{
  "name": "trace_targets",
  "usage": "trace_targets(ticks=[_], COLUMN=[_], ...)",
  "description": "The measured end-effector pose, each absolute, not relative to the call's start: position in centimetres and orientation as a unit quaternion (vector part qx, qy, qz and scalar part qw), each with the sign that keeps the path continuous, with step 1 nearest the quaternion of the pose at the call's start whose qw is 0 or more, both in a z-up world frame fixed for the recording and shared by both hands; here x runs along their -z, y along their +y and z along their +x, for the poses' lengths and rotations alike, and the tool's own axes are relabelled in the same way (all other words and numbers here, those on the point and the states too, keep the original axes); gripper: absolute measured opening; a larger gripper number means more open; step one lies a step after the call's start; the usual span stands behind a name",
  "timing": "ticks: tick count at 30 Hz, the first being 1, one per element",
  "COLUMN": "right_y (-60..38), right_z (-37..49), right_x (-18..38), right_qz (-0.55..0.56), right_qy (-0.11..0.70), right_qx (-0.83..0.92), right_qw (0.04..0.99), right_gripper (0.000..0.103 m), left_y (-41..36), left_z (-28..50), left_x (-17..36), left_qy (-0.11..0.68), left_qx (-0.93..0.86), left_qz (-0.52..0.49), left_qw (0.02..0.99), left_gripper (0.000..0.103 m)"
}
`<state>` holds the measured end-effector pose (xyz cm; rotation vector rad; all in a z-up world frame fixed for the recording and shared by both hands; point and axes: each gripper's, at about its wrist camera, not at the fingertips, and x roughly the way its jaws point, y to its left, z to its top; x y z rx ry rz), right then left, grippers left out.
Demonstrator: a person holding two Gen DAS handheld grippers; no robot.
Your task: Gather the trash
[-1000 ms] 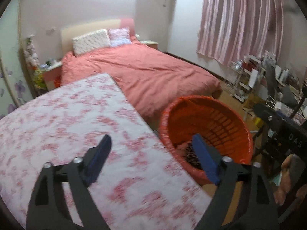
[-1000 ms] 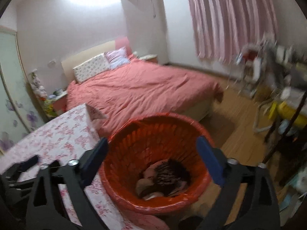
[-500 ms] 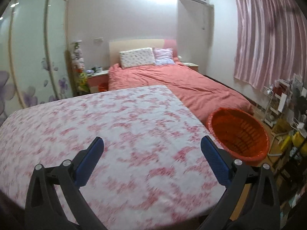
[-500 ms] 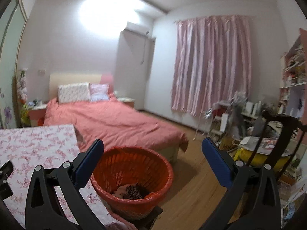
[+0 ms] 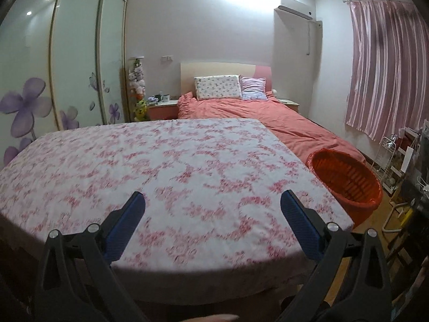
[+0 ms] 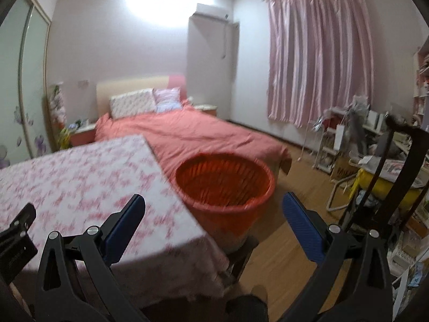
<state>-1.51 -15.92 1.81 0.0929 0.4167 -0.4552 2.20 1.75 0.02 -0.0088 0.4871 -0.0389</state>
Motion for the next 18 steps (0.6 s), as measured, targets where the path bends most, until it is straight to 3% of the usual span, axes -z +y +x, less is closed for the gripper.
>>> trace_targets(ticks=[18], right_y=[-14.7], right_z=[-2.2], right_x=[0.1], right_qz=[0.041], right_qy=[0.266], right_qx=[0.245], right_qw=[0.931], right_gripper=[0.101], left_y=[1.8], left_z=[0.2], left_x=[0.5], left_qy=[0.253], left_qx=[0.009], left_qz=[-0.009], left_qw=[0.968], left_gripper=[0.099])
